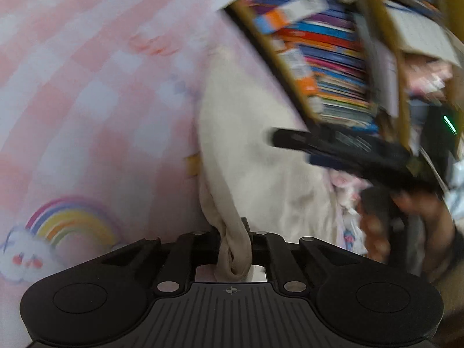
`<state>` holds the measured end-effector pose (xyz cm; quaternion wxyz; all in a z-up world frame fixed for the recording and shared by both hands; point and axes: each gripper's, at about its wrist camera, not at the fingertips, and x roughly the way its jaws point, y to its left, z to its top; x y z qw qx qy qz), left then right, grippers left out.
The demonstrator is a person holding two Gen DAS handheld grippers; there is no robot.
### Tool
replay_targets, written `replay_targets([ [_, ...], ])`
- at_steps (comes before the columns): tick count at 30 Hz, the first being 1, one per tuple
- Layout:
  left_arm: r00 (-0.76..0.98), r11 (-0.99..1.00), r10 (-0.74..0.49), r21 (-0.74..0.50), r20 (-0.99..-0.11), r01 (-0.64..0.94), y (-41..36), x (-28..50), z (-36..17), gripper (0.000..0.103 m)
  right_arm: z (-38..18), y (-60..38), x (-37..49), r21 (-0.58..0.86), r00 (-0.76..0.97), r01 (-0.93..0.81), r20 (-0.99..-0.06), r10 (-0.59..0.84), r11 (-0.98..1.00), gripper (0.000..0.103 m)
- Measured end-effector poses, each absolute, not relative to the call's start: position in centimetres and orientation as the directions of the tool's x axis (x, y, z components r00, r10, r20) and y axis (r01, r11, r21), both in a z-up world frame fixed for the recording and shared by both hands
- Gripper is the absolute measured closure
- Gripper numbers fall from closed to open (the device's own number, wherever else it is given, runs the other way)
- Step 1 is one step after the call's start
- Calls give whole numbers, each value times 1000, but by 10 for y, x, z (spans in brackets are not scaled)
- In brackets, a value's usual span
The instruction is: Fold clothes
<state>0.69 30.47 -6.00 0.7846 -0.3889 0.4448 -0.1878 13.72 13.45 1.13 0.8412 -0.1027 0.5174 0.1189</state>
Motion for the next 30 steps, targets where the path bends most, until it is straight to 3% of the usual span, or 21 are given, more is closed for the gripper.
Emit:
replay_targets([
  [8, 542, 717, -646, -671, -538, 189, 276, 10, -25, 94, 22, 162, 187, 71, 325, -280, -932, 164, 958, 7],
  [12, 538, 736, -644, -634, -544, 239, 267, 12, -20, 94, 25, 186, 207, 20, 311, -309, -943, 120, 951, 11],
  [16, 536, 738, -647, -622, -543, 260, 264, 13, -18, 94, 19, 222, 220, -68, 281, -399, -958, 51, 914, 23],
  [19, 535, 741, -648, -610, -542, 281, 260, 13, -14, 94, 8, 247, 220, -137, 255, -473, -967, -13, 870, 40],
  [21, 535, 745, -649, -597, -542, 299, 258, 13, -12, 94, 0, 261, 218, -162, 233, -513, -971, -45, 843, 47],
  [26, 532, 742, -656, -584, -535, 329, 257, 12, -7, 94, -21, 274, 218, -250, 215, -562, -965, -152, 789, 52],
  [30, 524, 738, -664, -583, -534, 340, 260, 11, -6, 94, -27, 264, 221, -264, 196, -551, -963, -185, 792, 80],
])
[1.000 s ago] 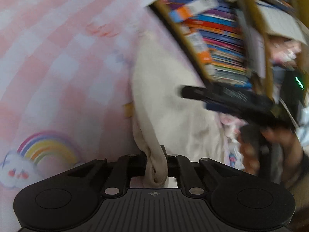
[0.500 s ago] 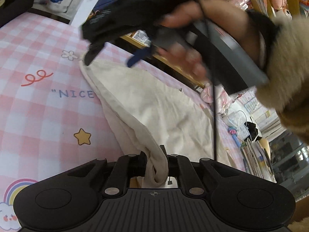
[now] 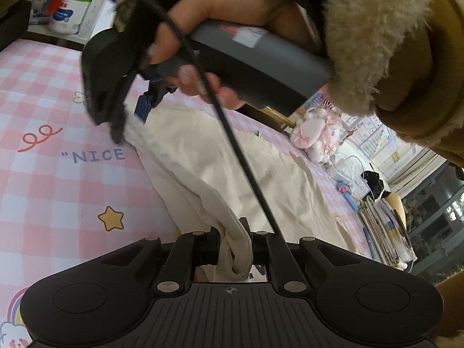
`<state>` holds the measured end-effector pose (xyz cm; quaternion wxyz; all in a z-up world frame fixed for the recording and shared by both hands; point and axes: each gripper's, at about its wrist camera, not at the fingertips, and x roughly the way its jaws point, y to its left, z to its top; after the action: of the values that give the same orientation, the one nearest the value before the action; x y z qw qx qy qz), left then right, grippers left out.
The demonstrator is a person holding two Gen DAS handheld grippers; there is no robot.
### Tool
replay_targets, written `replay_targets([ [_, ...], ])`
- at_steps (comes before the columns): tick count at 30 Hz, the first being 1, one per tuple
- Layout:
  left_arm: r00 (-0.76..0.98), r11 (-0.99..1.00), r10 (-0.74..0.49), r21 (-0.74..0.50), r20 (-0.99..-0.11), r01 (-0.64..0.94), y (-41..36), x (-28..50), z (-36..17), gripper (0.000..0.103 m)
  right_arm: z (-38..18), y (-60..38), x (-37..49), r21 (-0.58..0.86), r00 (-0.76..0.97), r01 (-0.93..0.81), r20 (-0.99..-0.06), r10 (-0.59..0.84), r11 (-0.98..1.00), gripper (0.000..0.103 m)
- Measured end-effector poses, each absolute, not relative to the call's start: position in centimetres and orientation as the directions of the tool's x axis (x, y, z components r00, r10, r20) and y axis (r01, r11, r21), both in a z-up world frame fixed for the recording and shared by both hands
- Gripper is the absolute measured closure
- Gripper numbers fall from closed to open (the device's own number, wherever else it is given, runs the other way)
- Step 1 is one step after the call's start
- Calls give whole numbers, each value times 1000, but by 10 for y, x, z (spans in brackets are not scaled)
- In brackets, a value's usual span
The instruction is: Fold clothes
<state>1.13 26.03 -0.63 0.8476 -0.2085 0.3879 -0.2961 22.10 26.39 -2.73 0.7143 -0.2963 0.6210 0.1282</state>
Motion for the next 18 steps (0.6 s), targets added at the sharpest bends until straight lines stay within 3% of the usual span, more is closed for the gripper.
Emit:
replay_targets([
  [1, 520, 737, -665, -581, -536, 344, 261, 11, -6, 94, -26, 260, 222, -256, 190, -547, -965, -180, 797, 89],
  [4, 518, 736, -670, -569, -532, 367, 261, 9, -1, 94, -16, 245, 223, -230, 193, -526, -970, -148, 819, 95],
  [18, 502, 689, -725, -488, -472, 536, 227, 8, 48, 94, 65, 140, 213, -145, 303, -393, -953, -21, 908, 96],
])
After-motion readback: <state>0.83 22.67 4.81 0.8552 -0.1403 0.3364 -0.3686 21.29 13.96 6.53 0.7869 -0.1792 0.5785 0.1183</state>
